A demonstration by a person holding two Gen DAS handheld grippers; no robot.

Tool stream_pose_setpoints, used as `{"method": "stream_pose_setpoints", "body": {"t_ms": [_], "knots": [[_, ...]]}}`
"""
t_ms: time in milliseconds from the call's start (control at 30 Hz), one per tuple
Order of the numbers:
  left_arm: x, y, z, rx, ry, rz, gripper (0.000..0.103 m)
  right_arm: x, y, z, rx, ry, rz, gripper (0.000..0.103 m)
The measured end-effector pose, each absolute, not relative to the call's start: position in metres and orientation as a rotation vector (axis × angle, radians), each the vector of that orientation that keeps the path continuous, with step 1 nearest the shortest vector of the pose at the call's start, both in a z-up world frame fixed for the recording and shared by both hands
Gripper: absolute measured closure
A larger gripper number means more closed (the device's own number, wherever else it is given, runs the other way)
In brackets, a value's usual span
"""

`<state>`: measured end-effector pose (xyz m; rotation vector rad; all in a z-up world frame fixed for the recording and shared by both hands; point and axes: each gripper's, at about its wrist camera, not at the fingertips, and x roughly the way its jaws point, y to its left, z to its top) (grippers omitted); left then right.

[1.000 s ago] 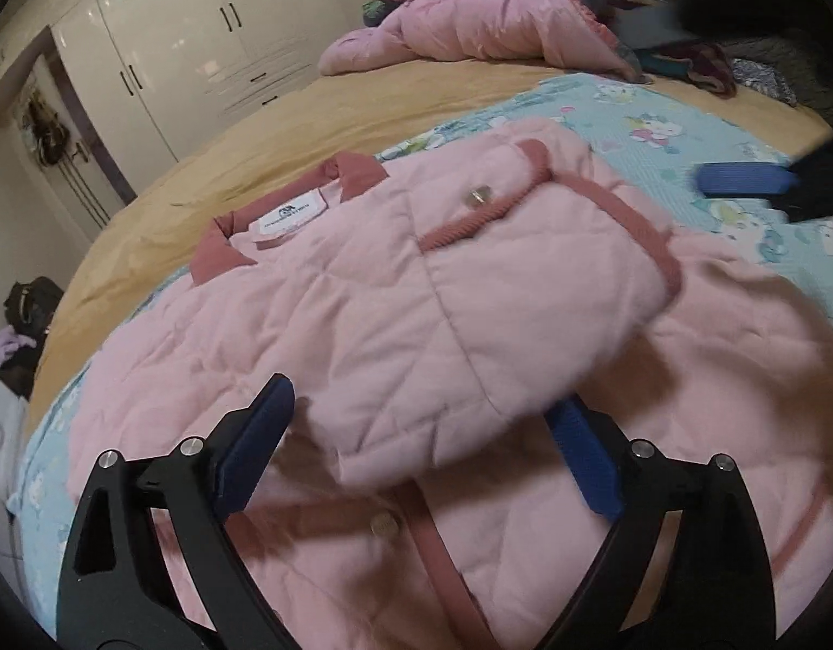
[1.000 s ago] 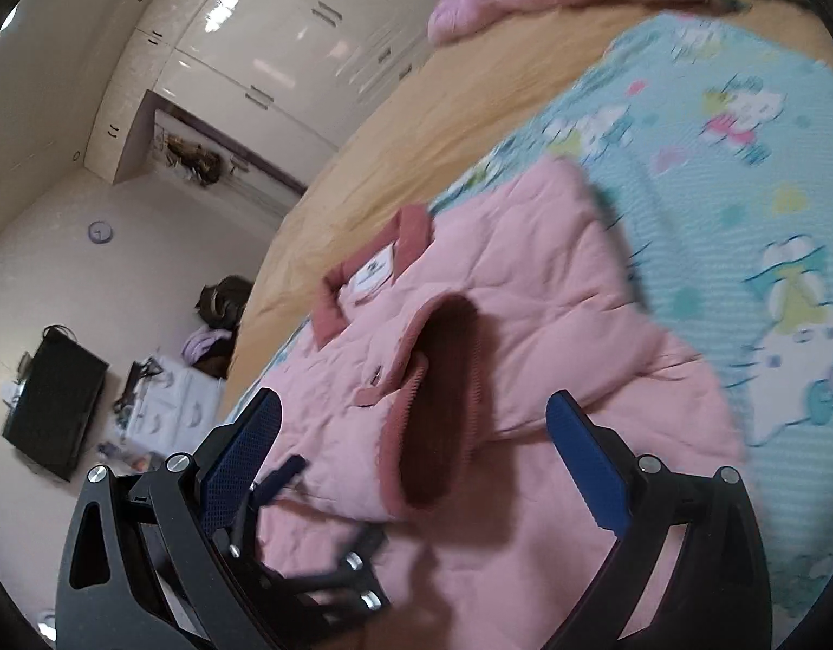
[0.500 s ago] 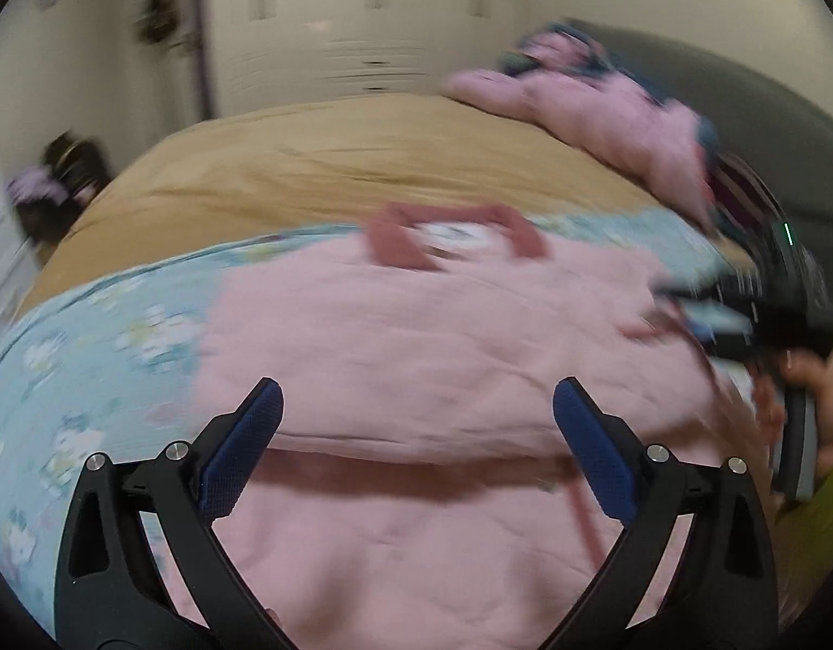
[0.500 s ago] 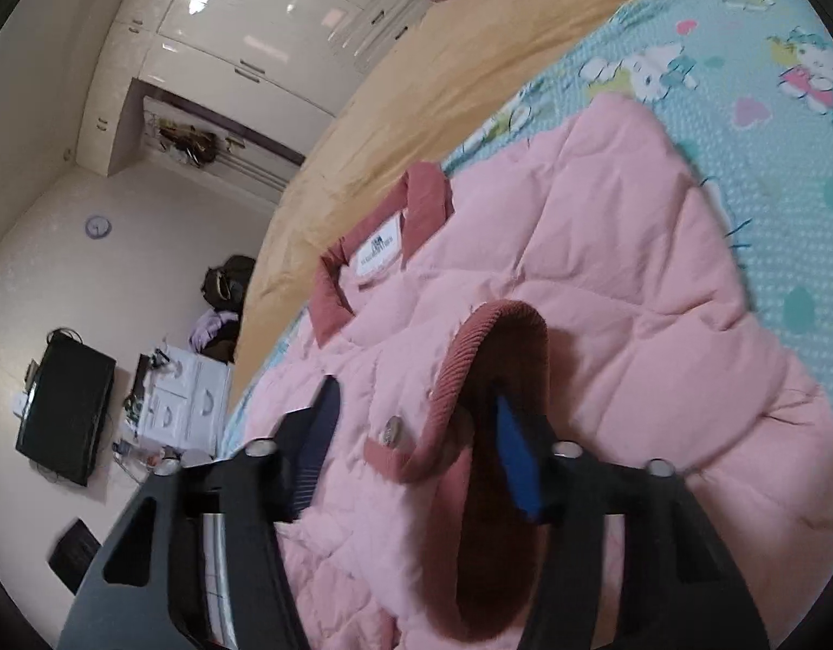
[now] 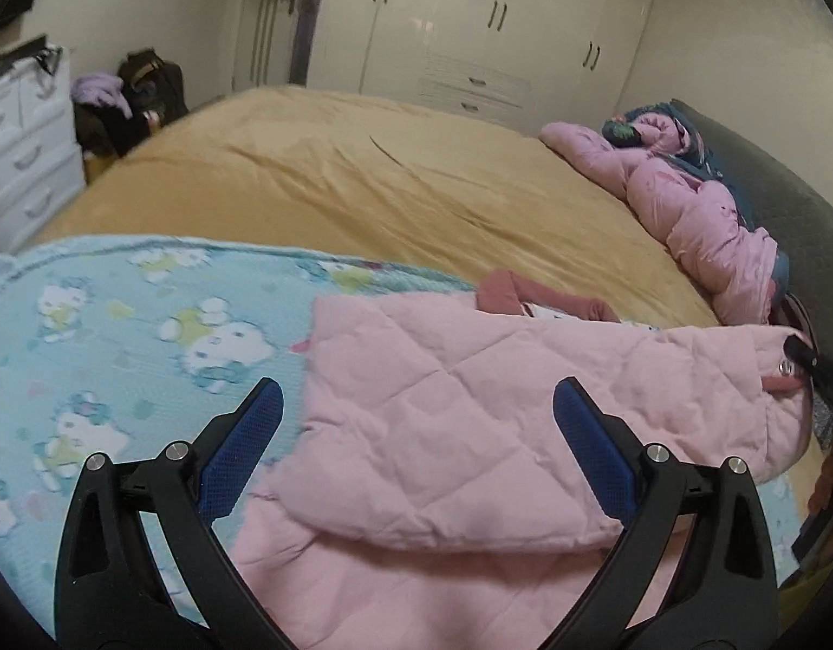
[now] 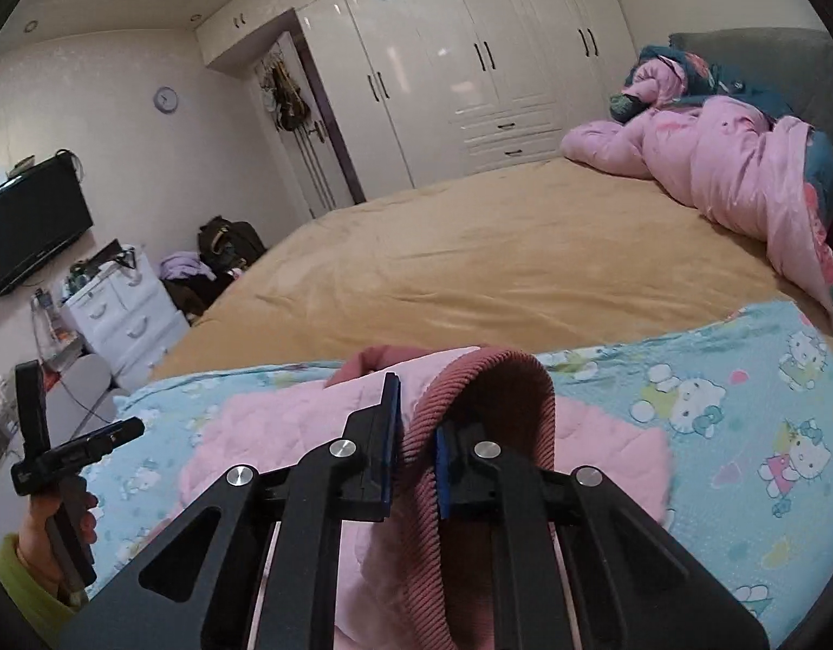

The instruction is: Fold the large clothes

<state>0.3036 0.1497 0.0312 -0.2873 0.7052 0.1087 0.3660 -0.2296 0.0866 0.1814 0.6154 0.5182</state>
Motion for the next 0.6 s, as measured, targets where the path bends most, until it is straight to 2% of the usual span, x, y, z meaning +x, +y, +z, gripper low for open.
{"method": "stream_pose_setpoints", "body": {"t_ms": [267,300,433,533,600], "knots": [[0.342,0.117,-0.012,-0.260,0.817,0.046,0.009,0.373,-0.246,0.026,0.199,0.723,0.439,0.093],[0.344,0.114,-0.016,-0.251,0.825,0.043,0.012,0.374,-0.247,0.020,0.200,0.733,0.431,0.093],[0.352,0.108,-0.037,-0.258,0.877,0.012,0.052,0.376,-0.243,0.008,0.198,0.754,0.415,0.092],[0.356,0.102,-0.054,-0.217,0.923,0.023,0.064,0.376,-0.242,0.004,0.202,0.767,0.403,0.092],[0.357,0.102,-0.064,-0.220,0.946,0.020,0.064,0.376,-0.239,0.002,0.193,0.773,0.398,0.090]]}}
